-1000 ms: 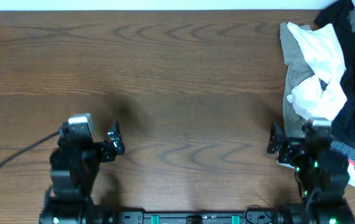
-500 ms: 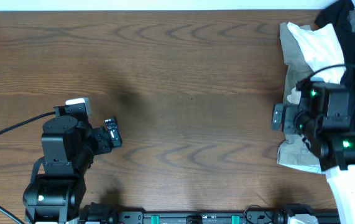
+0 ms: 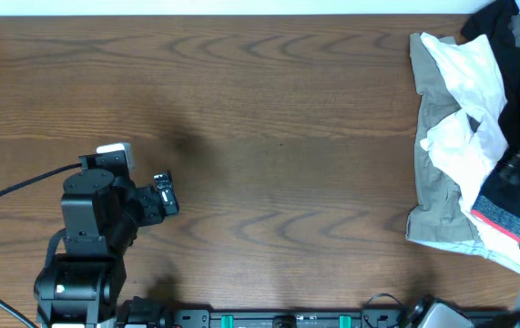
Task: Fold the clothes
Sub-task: 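Reach the right gripper into the clothes pile and grasp the black polo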
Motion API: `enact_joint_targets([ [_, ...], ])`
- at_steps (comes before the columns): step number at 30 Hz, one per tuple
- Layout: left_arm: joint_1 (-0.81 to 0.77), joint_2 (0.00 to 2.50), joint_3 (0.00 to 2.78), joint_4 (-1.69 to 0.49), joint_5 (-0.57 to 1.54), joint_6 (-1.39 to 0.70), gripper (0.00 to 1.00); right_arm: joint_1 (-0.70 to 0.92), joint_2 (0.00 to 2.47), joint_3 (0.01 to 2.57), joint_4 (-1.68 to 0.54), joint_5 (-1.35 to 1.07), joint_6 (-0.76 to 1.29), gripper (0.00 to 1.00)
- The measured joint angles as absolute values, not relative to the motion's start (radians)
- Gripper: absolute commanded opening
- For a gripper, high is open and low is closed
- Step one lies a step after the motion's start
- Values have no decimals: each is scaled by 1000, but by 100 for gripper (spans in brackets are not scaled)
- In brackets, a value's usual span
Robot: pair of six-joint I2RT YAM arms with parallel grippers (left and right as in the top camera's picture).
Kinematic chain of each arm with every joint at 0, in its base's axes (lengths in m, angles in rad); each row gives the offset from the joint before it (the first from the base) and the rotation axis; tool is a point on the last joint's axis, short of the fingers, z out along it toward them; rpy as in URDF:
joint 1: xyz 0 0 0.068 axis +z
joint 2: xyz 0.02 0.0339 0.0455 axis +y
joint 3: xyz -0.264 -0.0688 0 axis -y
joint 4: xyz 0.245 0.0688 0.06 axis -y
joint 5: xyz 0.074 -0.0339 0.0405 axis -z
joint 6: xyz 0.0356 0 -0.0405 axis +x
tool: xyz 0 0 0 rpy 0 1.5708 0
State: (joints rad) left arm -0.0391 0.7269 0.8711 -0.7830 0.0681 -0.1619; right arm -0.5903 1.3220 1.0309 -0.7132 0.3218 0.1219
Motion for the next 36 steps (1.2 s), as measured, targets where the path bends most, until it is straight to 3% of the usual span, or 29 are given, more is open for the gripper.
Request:
enact_joint_targets([
  [13,-39,727,871,-805,68,-165,98,-674,1616,1031,-588,236,89,88],
  [23,-39,727,871,-805,68,-171,98,-674,1707,1031,-494,214,41,62],
  [33,-39,729,871,-805,68,-180,98,-674,1715,1031,-443,213,40,59],
  [36,-39,729,871,-805,68,-180,98,-674,1715,1031,-441,213,39,51],
])
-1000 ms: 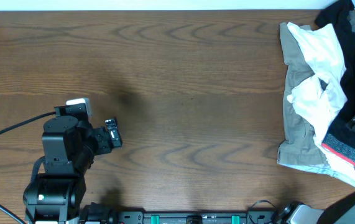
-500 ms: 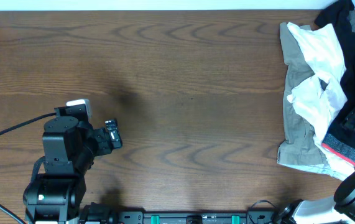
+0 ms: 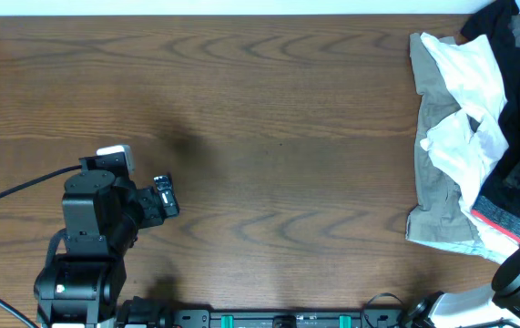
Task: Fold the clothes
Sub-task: 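Reach the right gripper into the clothes pile and grasp the black polo, then drag the black polo leftward onto the open table with the right gripper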
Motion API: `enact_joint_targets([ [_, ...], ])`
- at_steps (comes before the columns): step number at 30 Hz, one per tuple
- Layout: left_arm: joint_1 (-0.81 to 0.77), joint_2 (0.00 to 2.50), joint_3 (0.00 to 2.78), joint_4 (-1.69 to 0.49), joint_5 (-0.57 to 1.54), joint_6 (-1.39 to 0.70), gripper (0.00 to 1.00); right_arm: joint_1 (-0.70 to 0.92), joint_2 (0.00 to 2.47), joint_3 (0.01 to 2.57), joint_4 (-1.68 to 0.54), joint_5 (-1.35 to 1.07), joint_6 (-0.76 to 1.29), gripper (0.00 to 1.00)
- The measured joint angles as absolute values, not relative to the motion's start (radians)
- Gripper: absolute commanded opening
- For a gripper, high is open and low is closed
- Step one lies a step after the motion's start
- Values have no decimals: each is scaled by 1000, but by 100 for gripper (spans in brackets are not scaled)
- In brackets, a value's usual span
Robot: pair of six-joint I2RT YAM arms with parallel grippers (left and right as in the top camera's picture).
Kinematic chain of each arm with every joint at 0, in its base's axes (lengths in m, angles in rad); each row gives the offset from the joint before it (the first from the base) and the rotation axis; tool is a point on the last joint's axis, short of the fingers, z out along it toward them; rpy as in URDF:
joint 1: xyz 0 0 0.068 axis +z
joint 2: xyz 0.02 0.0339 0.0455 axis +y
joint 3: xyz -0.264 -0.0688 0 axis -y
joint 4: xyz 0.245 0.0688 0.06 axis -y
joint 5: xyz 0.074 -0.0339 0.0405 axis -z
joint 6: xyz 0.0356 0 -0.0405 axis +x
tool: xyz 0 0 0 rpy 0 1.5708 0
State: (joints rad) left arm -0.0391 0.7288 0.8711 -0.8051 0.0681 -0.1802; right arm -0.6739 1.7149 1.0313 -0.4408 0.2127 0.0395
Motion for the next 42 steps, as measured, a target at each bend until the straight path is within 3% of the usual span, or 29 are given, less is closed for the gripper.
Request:
enact_joint_targets([
  [4,-39,730,871,-805,68,-180,98,-674,1715,1031,-442,212,36,37],
  [6,-39,730,871,-805,68,-180,98,-674,1715,1031,-446,210,36,24],
  [8,-39,730,871,-805,68,-180,98,-674,1715,1031,-451,207,38,4],
  [9,-39,730,871,-805,68,-180,98,-674,1715,1031,-453,205,35,1],
  [20,-39,730,871,-805,68,-180,98,-671,1700,1031,-477,120,38,1],
  [26,-39,730,871,-805,68,-180,98,-623,1509,1074,-553,7,38,1],
  [33,-39,730,871,-805,68,-180,98,-417,1234,1142,-697,-67,38,1],
  [42,-39,731,871,-805,68,-180,98,-88,1198,1142,-835,-79,39,1],
])
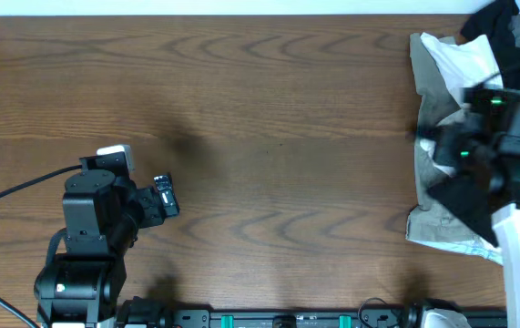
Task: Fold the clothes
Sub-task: 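Drag the black polo leftward onto the open table with the right gripper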
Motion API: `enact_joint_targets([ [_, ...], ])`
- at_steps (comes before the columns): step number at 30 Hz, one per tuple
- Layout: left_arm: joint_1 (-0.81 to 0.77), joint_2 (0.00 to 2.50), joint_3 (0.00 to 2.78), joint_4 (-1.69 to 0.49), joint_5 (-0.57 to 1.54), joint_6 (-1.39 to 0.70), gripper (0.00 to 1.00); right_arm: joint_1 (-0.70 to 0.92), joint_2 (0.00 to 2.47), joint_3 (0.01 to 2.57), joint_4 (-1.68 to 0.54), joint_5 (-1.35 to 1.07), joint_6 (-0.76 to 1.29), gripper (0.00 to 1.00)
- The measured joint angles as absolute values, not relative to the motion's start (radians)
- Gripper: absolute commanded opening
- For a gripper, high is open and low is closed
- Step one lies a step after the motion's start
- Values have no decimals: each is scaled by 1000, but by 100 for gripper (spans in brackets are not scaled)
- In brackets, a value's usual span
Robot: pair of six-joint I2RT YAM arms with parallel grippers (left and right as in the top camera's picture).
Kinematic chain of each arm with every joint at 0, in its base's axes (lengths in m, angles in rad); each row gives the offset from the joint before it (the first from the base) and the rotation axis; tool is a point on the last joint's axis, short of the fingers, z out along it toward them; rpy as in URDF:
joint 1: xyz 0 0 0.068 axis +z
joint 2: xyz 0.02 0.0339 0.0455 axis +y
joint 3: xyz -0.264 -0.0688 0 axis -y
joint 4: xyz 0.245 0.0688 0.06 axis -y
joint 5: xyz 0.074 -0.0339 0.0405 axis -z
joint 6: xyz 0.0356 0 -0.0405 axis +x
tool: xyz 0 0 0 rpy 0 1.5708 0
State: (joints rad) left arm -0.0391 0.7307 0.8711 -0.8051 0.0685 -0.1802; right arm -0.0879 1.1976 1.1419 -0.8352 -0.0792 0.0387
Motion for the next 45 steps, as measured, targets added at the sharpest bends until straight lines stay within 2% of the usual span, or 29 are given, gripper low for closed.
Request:
enact_joint_targets([
  [6,-39,731,871,-805,68,-180,98,137,1198,1142,-810,-76,40,1],
  [13,-39,731,871,-805,68,-180,98,362,1222,1142,-679,-76,41,1],
  [23,-39,731,871,-805,68,-180,98,569,1449,1142,-444,-80,47,1],
  [30,-39,731,871,-805,68,-180,98,693,1642,1135,-109,-80,99,1],
  [36,-39,731,872,-805,71,-180,98,815,1797,1134,270,-63,146,1],
  [37,-39,731,872,-805,71,-180,98,828,1814,1135,305,-56,157,4],
  [38,-39,731,872,-805,71,-180,98,842,1832,1137,336,-48,173,24],
  [39,-39,731,872,-806,71,-180,98,856,1848,1143,346,-38,193,61],
  [40,-39,731,872,-807,71,-180,98,864,1859,1147,345,-28,200,90],
  [41,-39,731,872,-808,71,-180,98,869,1866,1151,336,-16,206,99],
  [45,-39,731,872,-808,71,-180,98,856,1867,1180,225,59,206,99],
])
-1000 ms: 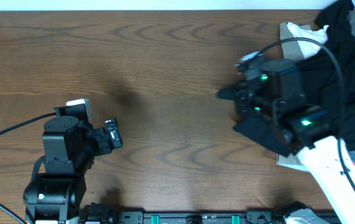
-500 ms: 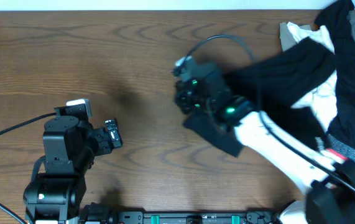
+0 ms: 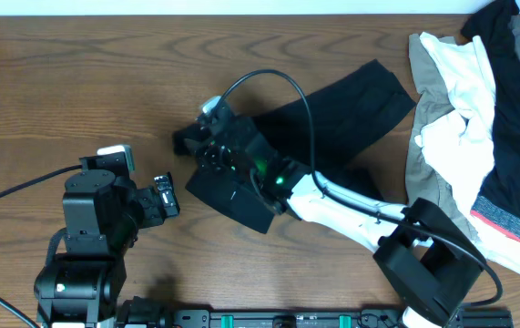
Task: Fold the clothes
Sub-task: 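Drag the black polo leftward onto the open table with the right gripper, then grasp the polo's left side with the left gripper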
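A black garment [image 3: 351, 100] lies stretched across the table's middle, from near the clothes pile down to a corner [image 3: 237, 205] under my right arm. My right gripper [image 3: 185, 141] reaches far left over the table and is shut on the garment's left end; the cloth trails back beneath the arm. My left gripper [image 3: 165, 195] rests at the left, just below and left of the right gripper, holding nothing; its jaw gap does not show.
A pile of clothes lies at the right edge: a white garment [image 3: 464, 137], a beige one [image 3: 433, 205], dark cloth with a red stripe [image 3: 514, 232]. The right arm's base [image 3: 428, 269] stands at the front right. A cable [image 3: 14, 191] runs to the left arm.
My right gripper was over the pile at the right with black cloth below it. Now it is left of the table's centre, and the black garment lies spread across the middle.
At first my right gripper was low at the right edge on the pile's dark cloth, and it stayed there at the second moment. Then it was above the pile with black cloth hanging. Now the black garment is off the pile. The left arm never moved.
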Motion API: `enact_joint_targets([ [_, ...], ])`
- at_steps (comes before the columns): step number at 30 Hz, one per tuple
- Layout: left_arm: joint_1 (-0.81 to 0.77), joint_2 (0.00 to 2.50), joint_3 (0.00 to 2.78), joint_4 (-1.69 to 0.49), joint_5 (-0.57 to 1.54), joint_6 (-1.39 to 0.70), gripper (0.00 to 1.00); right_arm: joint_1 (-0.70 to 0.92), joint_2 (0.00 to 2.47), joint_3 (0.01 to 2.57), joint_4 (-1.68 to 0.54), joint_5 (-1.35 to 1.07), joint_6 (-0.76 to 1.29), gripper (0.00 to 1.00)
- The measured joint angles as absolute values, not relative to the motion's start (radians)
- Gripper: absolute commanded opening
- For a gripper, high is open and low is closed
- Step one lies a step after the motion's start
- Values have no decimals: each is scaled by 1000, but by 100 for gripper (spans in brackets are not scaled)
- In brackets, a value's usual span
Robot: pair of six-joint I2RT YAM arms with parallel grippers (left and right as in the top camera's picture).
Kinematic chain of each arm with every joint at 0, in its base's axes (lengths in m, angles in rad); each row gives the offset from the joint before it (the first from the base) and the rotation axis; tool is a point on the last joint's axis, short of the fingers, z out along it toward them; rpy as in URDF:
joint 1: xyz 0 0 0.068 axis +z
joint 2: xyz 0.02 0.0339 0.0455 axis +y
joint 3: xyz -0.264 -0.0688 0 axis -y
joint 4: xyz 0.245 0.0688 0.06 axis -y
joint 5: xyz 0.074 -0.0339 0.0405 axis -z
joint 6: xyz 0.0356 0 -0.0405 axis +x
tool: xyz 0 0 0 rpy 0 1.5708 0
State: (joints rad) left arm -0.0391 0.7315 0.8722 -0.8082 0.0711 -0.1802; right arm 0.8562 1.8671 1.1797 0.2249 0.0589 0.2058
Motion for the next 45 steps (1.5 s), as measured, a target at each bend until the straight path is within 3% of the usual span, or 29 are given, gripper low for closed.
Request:
enact_joint_targets([
  [7,-39,760,872,-809,125,-214,98,722,1723,1198,-112,177,163,99],
  [10,-41,819,872,-808,193,-233,85,643,1588,1205,-261,201,150,99],
  [12,-49,881,872,-806,230,-245,68,594,1506,1217,-357,210,148,99],
  [14,-66,954,872,-802,255,-248,57,549,1439,1225,-447,218,146,99],
  [17,-106,1077,872,-767,292,-249,49,502,1385,1229,-552,222,144,99],
  [21,-170,1237,872,-663,366,-258,28,458,1374,1229,-638,221,144,99],
  [36,-487,1703,873,-250,476,-338,25,432,1374,1228,-718,221,144,99],
  [45,-526,1767,898,-370,502,-408,25,432,1374,1228,-765,221,144,99],
])
